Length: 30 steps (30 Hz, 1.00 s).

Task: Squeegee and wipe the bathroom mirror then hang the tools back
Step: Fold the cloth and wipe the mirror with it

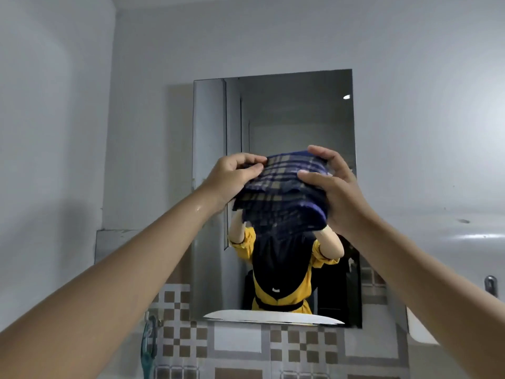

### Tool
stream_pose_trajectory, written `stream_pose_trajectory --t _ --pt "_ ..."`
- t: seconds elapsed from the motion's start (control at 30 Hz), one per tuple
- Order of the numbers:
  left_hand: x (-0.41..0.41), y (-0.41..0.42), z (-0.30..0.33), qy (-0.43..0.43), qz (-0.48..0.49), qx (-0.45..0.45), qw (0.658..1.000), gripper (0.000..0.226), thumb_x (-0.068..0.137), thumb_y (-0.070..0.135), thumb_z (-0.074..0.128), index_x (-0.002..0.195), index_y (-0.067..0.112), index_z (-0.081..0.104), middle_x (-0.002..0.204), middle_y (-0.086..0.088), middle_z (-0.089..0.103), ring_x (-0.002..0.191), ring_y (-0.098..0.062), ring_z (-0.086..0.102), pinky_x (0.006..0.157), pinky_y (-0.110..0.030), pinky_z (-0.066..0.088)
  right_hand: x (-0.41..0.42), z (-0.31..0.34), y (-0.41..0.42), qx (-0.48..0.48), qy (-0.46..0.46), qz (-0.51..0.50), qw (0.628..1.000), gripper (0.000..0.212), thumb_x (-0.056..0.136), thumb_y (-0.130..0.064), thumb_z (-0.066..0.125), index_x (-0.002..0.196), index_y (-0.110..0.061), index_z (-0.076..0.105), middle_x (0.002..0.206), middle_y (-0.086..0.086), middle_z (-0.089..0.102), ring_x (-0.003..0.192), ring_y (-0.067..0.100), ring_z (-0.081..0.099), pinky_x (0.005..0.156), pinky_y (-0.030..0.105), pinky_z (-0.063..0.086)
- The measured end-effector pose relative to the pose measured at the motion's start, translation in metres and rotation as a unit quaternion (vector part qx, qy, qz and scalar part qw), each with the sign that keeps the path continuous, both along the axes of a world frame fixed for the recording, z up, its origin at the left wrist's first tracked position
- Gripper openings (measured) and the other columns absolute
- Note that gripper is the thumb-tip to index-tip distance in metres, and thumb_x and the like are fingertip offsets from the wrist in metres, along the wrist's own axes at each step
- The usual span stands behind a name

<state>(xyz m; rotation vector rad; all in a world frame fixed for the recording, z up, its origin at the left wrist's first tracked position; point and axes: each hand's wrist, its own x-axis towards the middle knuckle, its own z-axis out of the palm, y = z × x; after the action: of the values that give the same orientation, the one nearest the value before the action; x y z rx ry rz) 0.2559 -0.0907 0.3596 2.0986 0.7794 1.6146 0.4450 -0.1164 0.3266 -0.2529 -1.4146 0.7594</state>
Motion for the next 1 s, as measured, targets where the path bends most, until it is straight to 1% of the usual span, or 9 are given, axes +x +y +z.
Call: stream_pose_trajectory --t 0.1,0.2,0.37,0.43,0.5,0.57,0.63,0.8,1.0 --pt "0.011 0.005 0.025 0.068 -0.036 -0.034 0.996 0.038 0.091 0.034 0.055 0.129 0.028 0.053 0.127 0.007 0.057 0.103 -0.004 0.057 0.068 -0.015 0.048 0.004 0.039 0.017 -0.065 0.152 0.008 0.986 0.039 0.085 0.000 0.059 0.113 -0.027 0.060 0.119 0.012 0.059 0.094 0.033 0.067 0.066 0.037 0.059" --pt "0.007 0.024 0.046 0.147 0.063 0.010 0.987 0.067 0.081 0.052 0.057 0.141 0.028 0.038 0.151 0.004 0.032 0.131 -0.016 0.039 0.103 -0.036 0.038 0.010 0.088 0.031 -0.048 0.208 -0.056 0.975 0.044 0.084 -0.003 0.057 0.119 -0.030 0.058 0.119 0.007 0.058 0.101 0.030 0.064 0.087 0.048 0.056" --pt "-0.034 0.075 0.057 0.211 0.274 0.053 0.937 0.091 0.080 0.052 0.061 0.149 0.026 0.008 0.159 0.004 -0.007 0.146 -0.025 0.002 0.117 -0.051 0.014 0.033 0.153 0.053 0.116 0.059 -0.298 0.946 0.071 0.068 -0.013 0.060 0.131 -0.040 0.045 0.124 -0.002 0.056 0.111 0.020 0.058 0.091 0.037 0.053" --pt "-0.056 0.093 0.055 0.235 0.354 0.074 0.902 0.107 0.071 0.059 0.066 0.150 0.025 0.001 0.159 0.002 -0.010 0.146 -0.029 0.000 0.116 -0.056 0.007 0.051 0.171 0.070 0.168 -0.082 -0.450 0.873 0.077 0.069 -0.025 0.058 0.137 -0.049 0.033 0.131 -0.005 0.050 0.120 0.023 0.048 0.100 0.049 0.044" --pt "-0.078 0.106 0.050 0.258 0.405 0.079 0.874 0.123 0.062 0.063 0.070 0.149 0.023 -0.007 0.159 0.002 -0.012 0.145 -0.031 0.001 0.114 -0.061 0.008 0.066 0.184 0.088 0.184 -0.215 -0.591 0.755 0.078 0.077 -0.031 0.058 0.143 -0.048 0.019 0.140 -0.004 0.041 0.131 0.028 0.035 0.106 0.063 0.027" --pt "-0.097 0.115 0.043 0.287 0.426 0.065 0.855 0.136 0.057 0.064 0.074 0.146 0.021 -0.019 0.158 0.003 -0.018 0.145 -0.030 -0.002 0.113 -0.063 0.008 0.071 0.191 0.105 0.198 -0.280 -0.662 0.666 0.079 0.084 -0.037 0.057 0.148 -0.042 0.011 0.145 0.002 0.035 0.138 0.030 0.025 0.105 0.068 0.018" --pt "-0.112 0.123 0.037 0.336 0.428 0.057 0.837 0.143 0.055 0.066 0.074 0.141 0.022 -0.031 0.155 0.004 -0.026 0.145 -0.027 -0.008 0.113 -0.063 0.005 0.070 0.193 0.123 0.211 -0.299 -0.695 0.619 0.080 0.086 -0.044 0.054 0.150 -0.036 0.007 0.146 0.006 0.032 0.142 0.032 0.018 0.103 0.069 0.015" --pt "-0.126 0.141 0.029 0.395 0.431 0.084 0.807 0.148 0.052 0.068 0.074 0.129 0.025 -0.045 0.139 0.009 -0.051 0.143 -0.021 -0.020 0.112 -0.060 -0.002 0.032 0.191 0.165 0.177 -0.269 -0.712 0.624 0.075 0.087 -0.049 0.044 0.150 -0.033 0.006 0.154 0.008 0.020 0.147 0.034 -0.004 0.106 0.072 0.000" --pt "-0.133 0.152 0.025 0.397 0.423 0.110 0.807 0.149 0.052 0.066 0.075 0.127 0.026 -0.048 0.133 0.013 -0.055 0.143 -0.021 -0.018 0.113 -0.060 -0.003 -0.057 0.200 0.189 0.233 -0.244 -0.710 0.618 0.070 0.087 -0.049 0.043 0.149 -0.034 0.013 0.153 0.007 0.024 0.147 0.033 -0.004 0.107 0.069 -0.008"
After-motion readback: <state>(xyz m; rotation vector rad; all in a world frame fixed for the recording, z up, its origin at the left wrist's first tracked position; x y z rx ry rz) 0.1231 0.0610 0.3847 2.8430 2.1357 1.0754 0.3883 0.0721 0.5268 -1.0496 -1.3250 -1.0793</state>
